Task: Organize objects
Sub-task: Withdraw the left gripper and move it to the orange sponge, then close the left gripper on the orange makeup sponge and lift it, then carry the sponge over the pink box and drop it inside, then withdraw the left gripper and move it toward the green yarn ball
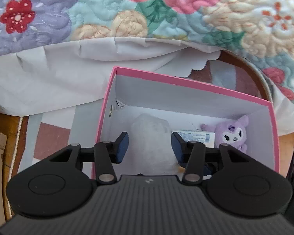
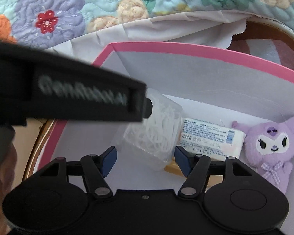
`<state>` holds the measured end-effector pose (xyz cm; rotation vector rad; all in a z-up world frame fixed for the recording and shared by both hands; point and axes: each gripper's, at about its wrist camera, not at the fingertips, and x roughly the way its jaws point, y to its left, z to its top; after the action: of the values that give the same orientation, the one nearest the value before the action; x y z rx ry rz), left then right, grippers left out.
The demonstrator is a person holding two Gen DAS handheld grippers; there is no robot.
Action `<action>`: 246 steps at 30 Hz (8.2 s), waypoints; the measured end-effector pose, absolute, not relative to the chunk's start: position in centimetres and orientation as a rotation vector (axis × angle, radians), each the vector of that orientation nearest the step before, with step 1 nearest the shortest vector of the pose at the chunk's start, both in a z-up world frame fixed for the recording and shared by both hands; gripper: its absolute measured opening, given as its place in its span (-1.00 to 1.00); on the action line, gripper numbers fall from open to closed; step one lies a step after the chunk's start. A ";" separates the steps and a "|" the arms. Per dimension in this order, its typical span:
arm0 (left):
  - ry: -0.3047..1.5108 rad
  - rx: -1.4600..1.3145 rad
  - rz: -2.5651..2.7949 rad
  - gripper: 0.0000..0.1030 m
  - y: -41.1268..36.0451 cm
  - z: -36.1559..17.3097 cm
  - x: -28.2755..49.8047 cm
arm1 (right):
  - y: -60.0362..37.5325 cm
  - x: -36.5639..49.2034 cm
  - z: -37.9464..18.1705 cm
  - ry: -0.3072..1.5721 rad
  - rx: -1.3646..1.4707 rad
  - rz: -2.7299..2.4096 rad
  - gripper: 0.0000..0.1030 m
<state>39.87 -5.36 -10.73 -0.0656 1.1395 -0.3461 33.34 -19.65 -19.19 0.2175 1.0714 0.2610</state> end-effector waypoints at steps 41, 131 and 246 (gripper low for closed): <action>1.083 0.215 -0.473 0.47 0.5 4.0 18.5 | -19.6 7.9 -3.1 0.923 -0.003 0.484 0.46; 0.933 -0.162 -0.527 -0.31 -4.7 -1.1 34.5 | -22.6 27.2 -6.8 0.728 0.247 0.404 -0.24; 1.191 -0.167 -0.711 0.77 -10.8 -13.1 17.4 | -27.4 5.7 -16.4 0.870 -0.025 0.127 0.78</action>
<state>17.36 -10.83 -13.09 -0.1671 1.1912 -0.7107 5.73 -27.44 -16.39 -0.0245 0.8700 0.1270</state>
